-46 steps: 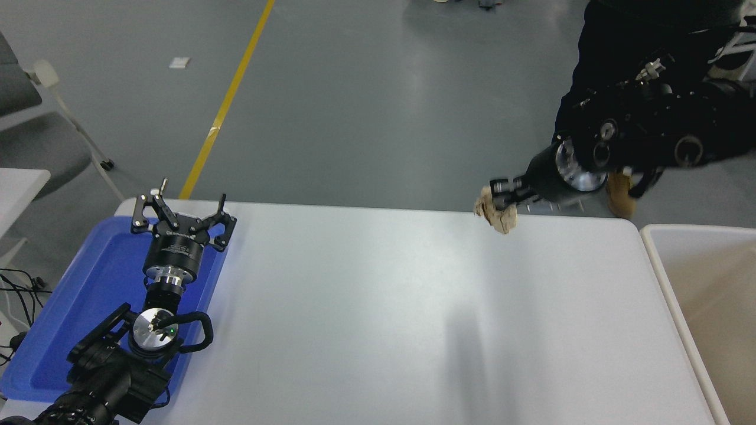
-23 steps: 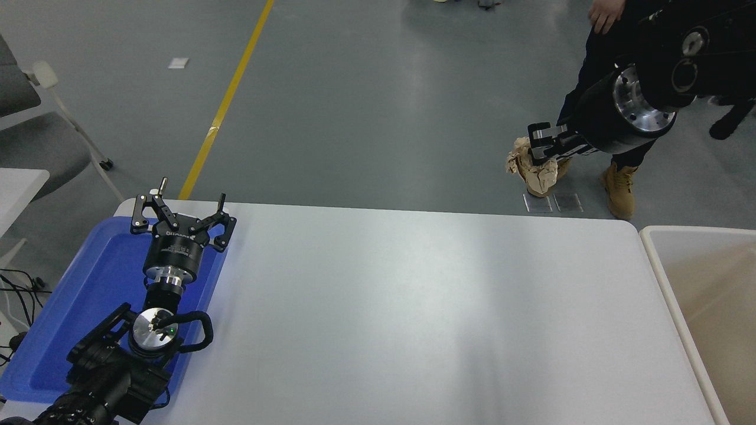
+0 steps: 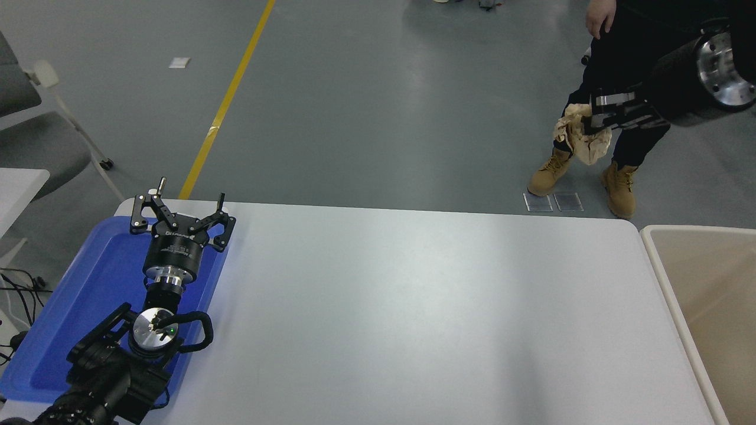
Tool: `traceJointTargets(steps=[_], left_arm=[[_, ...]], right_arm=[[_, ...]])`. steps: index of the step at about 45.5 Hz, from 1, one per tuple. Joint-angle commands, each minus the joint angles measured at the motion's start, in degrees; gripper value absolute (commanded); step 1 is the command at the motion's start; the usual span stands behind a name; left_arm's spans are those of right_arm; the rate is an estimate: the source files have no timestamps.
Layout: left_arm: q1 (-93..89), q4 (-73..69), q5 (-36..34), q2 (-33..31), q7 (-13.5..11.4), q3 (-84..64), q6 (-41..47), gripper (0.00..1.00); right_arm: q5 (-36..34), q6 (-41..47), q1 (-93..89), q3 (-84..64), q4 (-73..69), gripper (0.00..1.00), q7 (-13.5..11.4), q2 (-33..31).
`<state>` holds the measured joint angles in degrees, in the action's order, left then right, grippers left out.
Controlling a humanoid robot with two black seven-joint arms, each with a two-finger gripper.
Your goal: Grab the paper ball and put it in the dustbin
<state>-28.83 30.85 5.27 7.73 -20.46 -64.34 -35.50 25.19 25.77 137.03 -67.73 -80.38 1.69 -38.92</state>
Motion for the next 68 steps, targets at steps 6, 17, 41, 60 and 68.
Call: traceJointTargets(steps=[6,17,41,60,68], left_arm=[[0.0,0.0,0.0,0.0,0.0,0.0,0.0,1.00],[0.0,0.0,0.0,0.0,0.0,0.0,0.0,1.00],[-0.1,0.1,0.0,0.0,0.1,0.0,0.0,1.00],[-0.1,0.0,0.0,0.0,0.1,0.0,0.0,1.00],[-0.1,0.1,-0.1,-0.1,0.2,0.0,0.0,1.00]], right_arm=[[7.3,-0.7,-3.8,-0.7,6.8,0.10,-1.7,-17.1],[13.7,-0.6,-12.7,0.4,17.9,0.10,-1.6,-25.1],[15.9,-6.2,-50.4,23.8,37.1,0.10,-0.9,-25.9],[15.6,-15.2,-76.7,37.9,41.6,0.08,-0.8,-18.4],[14.8,-15.3,-87.8,46.6,50.3,0.07,-0.8,-11.5]])
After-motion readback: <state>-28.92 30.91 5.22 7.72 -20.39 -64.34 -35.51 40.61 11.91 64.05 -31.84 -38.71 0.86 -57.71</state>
